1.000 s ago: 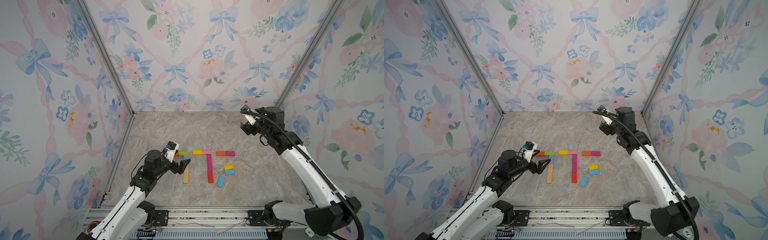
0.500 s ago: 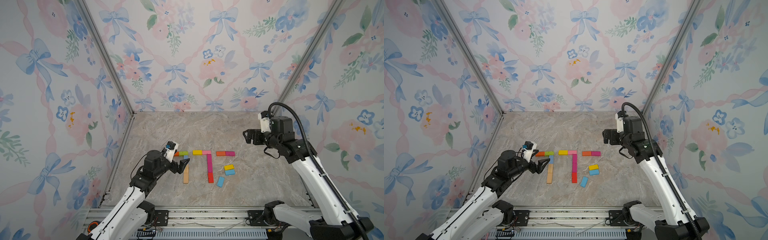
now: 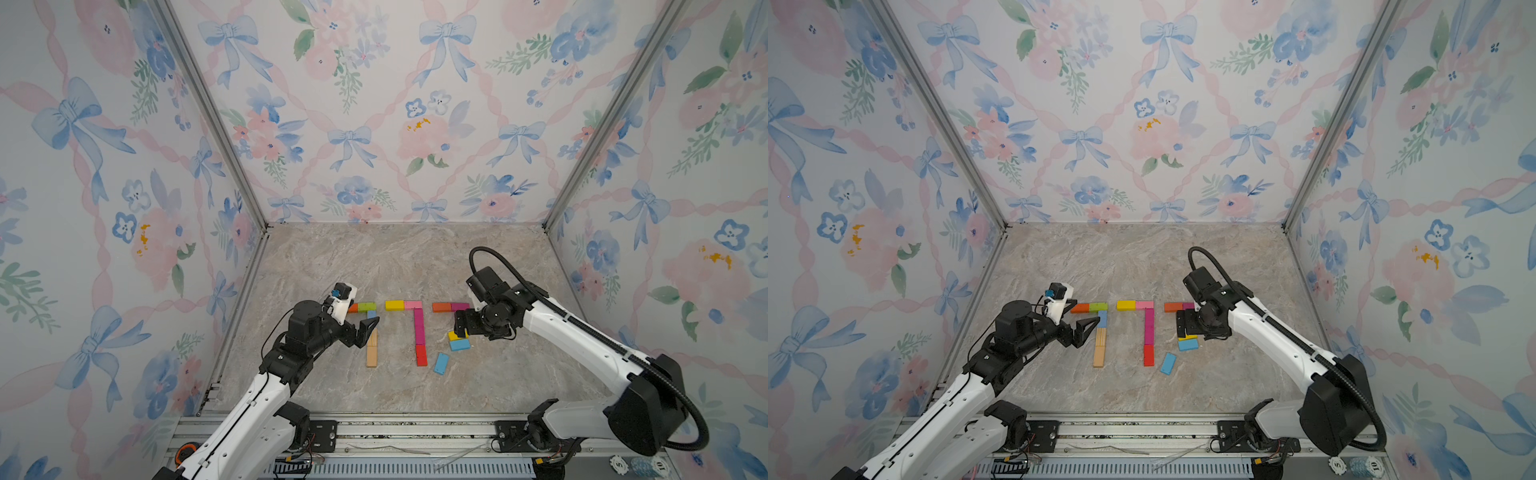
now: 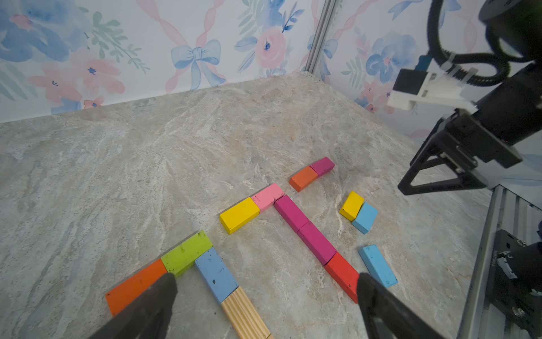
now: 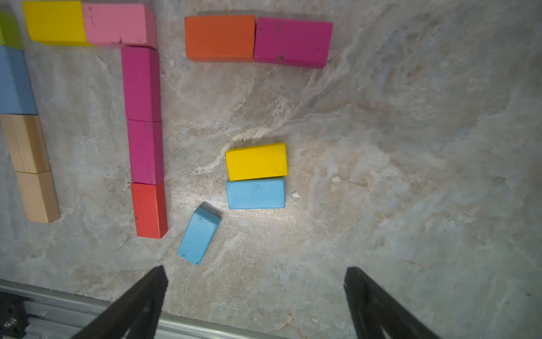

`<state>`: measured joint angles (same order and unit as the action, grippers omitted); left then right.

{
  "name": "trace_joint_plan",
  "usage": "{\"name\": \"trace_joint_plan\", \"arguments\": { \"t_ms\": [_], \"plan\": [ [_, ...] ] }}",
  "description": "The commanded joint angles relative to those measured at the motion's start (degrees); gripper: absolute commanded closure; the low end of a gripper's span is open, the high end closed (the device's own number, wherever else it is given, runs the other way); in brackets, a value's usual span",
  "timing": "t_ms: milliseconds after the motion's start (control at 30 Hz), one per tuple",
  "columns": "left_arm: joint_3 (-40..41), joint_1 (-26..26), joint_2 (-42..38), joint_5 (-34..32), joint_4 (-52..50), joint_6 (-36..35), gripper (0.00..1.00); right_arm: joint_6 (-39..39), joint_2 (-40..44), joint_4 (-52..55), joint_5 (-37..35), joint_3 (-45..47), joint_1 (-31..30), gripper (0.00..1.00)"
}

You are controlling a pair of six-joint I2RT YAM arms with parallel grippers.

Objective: Assemble the number 7 with building blocks
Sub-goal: Pick up the building block from the center of the board.

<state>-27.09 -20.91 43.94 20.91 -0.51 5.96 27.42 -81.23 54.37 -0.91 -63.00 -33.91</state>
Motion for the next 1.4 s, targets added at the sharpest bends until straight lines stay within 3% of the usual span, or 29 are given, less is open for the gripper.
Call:
{"name": "trace_joint_plan", "arguments": {
  "t_ms": [0,233,533,733,900,1033,1133,1367],
  "plan": [
    [0.45,0.48,-0.56,0.98,-0.19,-1.21,0.02,-2.02,-6.14,-0.37,-3.35,-2.91,-2.35,0.03],
    [0.53,0.43,-0.68,0.98,-0.23,-1.27,0.02,-5.73,-17.75,-0.74,-6.89,-6.91,-4.41,0.03],
    [0.48,0.43,-0.70,1.02,-0.27,-1.38,0.02,-7.13,-23.38,-4.42,-5.81,-7.22,-1.44,0.00],
    [0.49,0.49,-0.65,0.98,-0.26,-1.39,0.02,-7.40,-25.49,-6.57,-4.97,-6.56,0.58,0.05],
    [0.60,0.43,-0.52,0.93,-0.32,-1.47,0.02,-7.14,-26.69,-7.85,-4.11,-6.06,1.46,0.12],
    [0.54,0.49,-0.52,0.89,-0.35,-1.40,0.02,-6.56,-27.30,-8.39,-2.90,-5.91,2.07,0.27],
    [0.61,0.43,-0.53,0.89,-0.33,-1.56,0.02,-6.05,-27.02,-8.48,-2.35,-5.28,2.20,0.33],
    [0.54,0.43,-0.51,1.07,-0.45,-1.55,0.02,-2.34,-21.32,-11.45,0.14,-0.61,5.04,0.44]
  ]
}}
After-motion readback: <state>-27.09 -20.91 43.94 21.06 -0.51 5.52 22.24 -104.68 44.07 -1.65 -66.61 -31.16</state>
